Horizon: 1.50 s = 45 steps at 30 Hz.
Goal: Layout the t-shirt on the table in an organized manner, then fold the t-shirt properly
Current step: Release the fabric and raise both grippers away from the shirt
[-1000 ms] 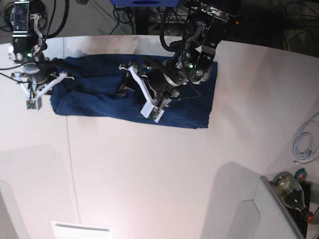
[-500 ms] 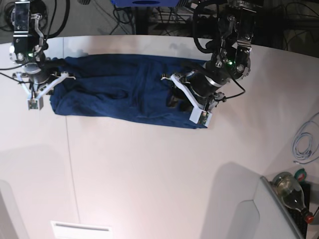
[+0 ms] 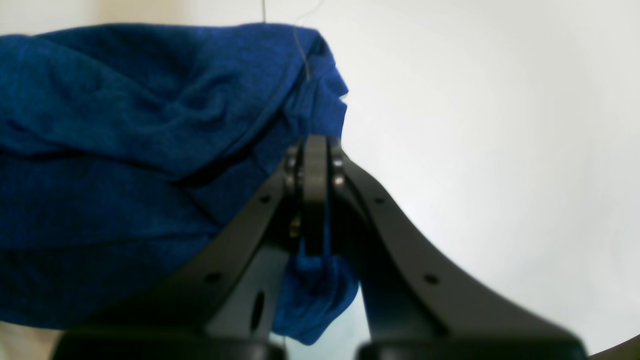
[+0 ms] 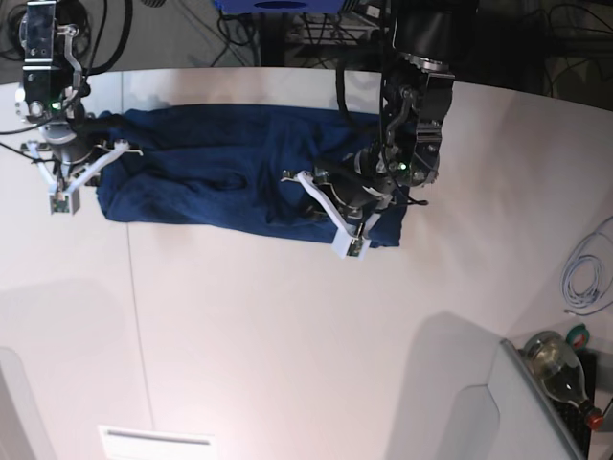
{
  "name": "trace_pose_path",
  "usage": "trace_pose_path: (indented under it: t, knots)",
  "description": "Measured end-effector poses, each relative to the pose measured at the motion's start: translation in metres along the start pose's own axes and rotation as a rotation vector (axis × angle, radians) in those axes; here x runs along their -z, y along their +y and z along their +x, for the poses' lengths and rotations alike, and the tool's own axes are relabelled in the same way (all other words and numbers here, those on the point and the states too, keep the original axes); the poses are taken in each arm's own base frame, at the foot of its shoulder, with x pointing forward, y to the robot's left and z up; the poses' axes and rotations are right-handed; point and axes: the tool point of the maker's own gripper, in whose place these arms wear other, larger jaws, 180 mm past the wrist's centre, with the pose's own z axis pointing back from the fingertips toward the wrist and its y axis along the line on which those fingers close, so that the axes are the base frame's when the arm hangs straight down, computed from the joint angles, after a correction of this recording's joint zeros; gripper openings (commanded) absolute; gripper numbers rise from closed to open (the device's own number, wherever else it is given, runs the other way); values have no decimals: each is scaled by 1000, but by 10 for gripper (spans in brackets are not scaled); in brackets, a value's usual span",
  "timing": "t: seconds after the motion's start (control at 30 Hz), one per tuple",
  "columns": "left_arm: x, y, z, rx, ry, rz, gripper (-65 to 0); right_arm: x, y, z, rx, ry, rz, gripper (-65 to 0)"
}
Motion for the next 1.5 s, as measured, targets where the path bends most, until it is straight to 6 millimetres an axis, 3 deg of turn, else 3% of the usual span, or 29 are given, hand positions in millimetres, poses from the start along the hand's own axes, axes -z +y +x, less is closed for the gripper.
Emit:
trace_pose_path:
  t: [0.1, 0.2, 0.4, 0.47, 0.6, 0.73, 0.93, 1.07, 1.13, 1.2, 1.3, 1.37, 1.4, 1.5]
  knots:
    - [5, 7, 4, -4, 8, 9, -650, 0, 0, 0, -1, -1, 0, -644]
    - [1, -1, 12, 5, -17, -3, -650, 0, 0, 0, -1, 1, 0, -644]
    - [-36, -11, 40, 69, -148, -1, -650, 0, 0, -1, 0, 2, 0, -644]
    - [-49, 0, 35, 59, -163, 26, -650, 0, 0, -2, 0, 5, 0, -644]
    - [-62, 48, 6, -37, -123, 142, -650, 0, 0, -1, 0, 1, -1, -644]
    - [-52, 74, -1, -105, -92, 179, -650, 0, 0, -1, -2, 2, -1, -644]
    - [-27, 80, -2, -155, -63, 159, -650, 0, 1, -1, -3, 2, 3, -644]
    - [-36, 77, 5, -140, -79, 160, -650, -9, -3, 5, 2, -23, -7, -630]
    - [-49, 73, 14, -112, -120, 166, -650, -16, -2, 13, 63, -58, 19, -578]
    - [-67, 74, 28, -95, -178, 181, -650, -19, 7, 21, 139, -91, 114, -456]
    - [-103, 97, 45, -101, -283, 257, -650, -27, 19, 33, 208, -154, 269, -224]
    - [-120, 115, 34, -56, -261, 282, -650, -26, 25, 25, 238, -139, 351, -113]
    - [-128, 125, 25, -44, -245, 293, -650, -25, 27, 16, 250, -112, 383, -80]
    - [-146, 156, 6, -48, -238, 331, -650, -12, 14, -8, 309, -46, 384, -78]
